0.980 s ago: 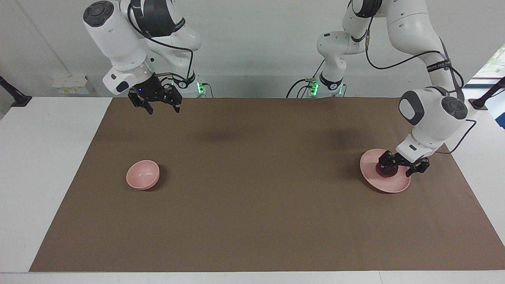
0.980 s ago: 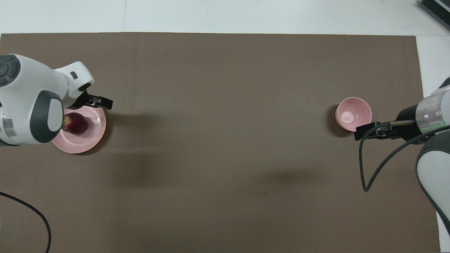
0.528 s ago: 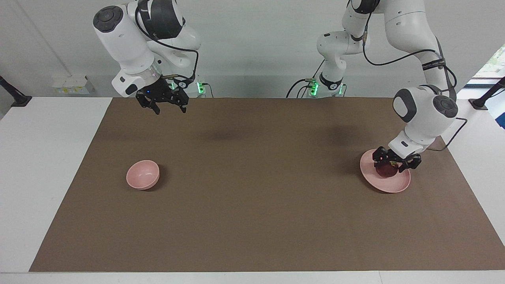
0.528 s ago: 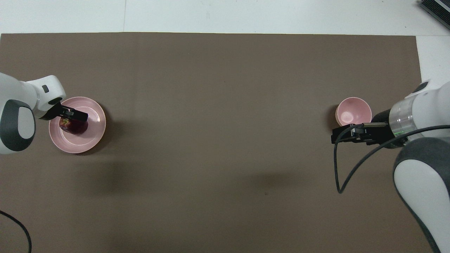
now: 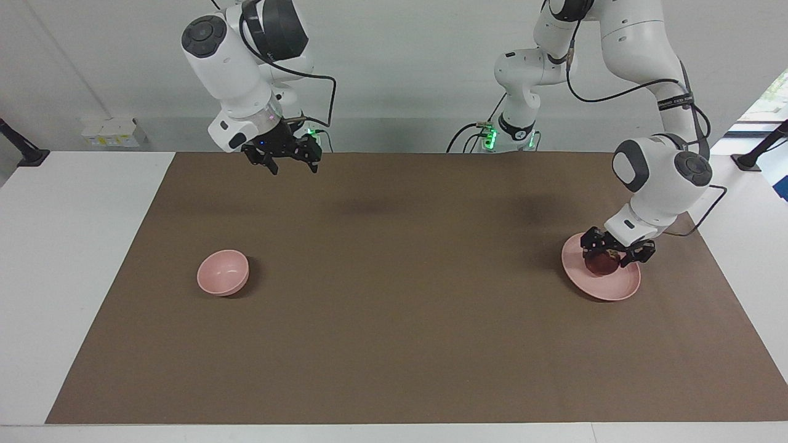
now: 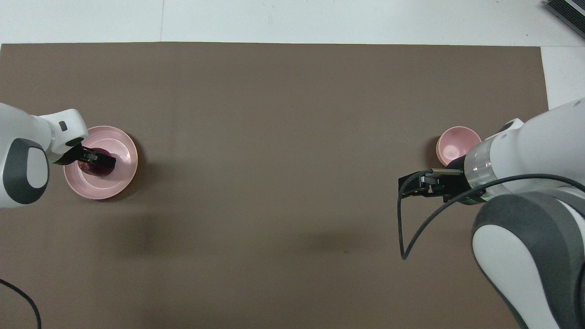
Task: Move apple from plate to bowl
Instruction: 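Grasp the apple with the left gripper while the right gripper advances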
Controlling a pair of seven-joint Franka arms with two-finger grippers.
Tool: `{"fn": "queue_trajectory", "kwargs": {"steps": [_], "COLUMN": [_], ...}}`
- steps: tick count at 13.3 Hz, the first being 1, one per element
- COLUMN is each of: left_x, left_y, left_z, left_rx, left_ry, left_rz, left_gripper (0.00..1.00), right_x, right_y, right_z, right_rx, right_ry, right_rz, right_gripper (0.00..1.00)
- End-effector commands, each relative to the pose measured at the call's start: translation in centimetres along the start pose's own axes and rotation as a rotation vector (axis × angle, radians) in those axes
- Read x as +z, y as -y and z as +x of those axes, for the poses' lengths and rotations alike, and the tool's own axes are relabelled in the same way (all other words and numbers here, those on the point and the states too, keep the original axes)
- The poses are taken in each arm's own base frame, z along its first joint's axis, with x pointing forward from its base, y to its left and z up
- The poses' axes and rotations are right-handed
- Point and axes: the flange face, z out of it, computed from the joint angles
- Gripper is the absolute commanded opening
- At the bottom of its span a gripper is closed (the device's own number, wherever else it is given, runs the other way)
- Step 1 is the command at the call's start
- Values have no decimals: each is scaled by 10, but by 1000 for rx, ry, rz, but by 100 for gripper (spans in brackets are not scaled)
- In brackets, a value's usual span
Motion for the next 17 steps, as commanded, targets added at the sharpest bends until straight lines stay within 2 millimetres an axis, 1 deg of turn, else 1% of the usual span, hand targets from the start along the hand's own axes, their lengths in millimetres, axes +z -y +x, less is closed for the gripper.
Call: {"fn": "queue_trajectory", "kwargs": {"steps": [1, 2, 4, 5, 6, 7, 8, 10, 12, 13, 14, 16, 17], "left_x": [1, 1, 3, 8, 9, 9, 10, 2, -22, -39, -54, -76, -89], "left_y": [0, 1, 1, 4, 5, 6, 4, 5, 1, 0, -5, -24, -40], "left_z": [-19, -18, -19, -19, -18, -18, -18, -13, 0, 7, 13, 25, 31], "left_rx": [2, 2, -1, -3, -6, -17, -28, -56, -74, -96, -109, -167, -262], "left_ry": [-7, -7, -7, -8, -16, -14, -8, 18, 31, 34, 52, 81, 97], "left_rz": [-5, -5, -5, -4, 1, -1, -4, -20, -48, -68, -77, -89, -124], "left_gripper": [100, 100, 100, 97, 71, 7, 0, 0, 0, 0, 0, 0, 0], "right_x": [3, 12, 14, 14, 13, 13, 13, 11, 9, 8, 6, 3, 3], "right_y": [-3, -2, 9, 10, 12, 14, 16, 20, 26, 29, 30, 37, 45], "right_z": [-8, -10, -14, -14, -15, -16, -16, -15, -14, -13, -12, -9, -10], "right_rx": [32, 43, 31, 34, 43, 73, 111, 176, 255, 302, 340, 419, 441], "right_ry": [7, 31, 32, 34, 39, 45, 53, 56, 71, 76, 75, 83, 84], "right_rz": [46, 74, 79, 83, 103, 120, 137, 190, 245, 277, 300, 361, 377], "right_gripper": [100, 100, 100, 100, 100, 100, 100, 100, 100, 100, 100, 100, 100]}}
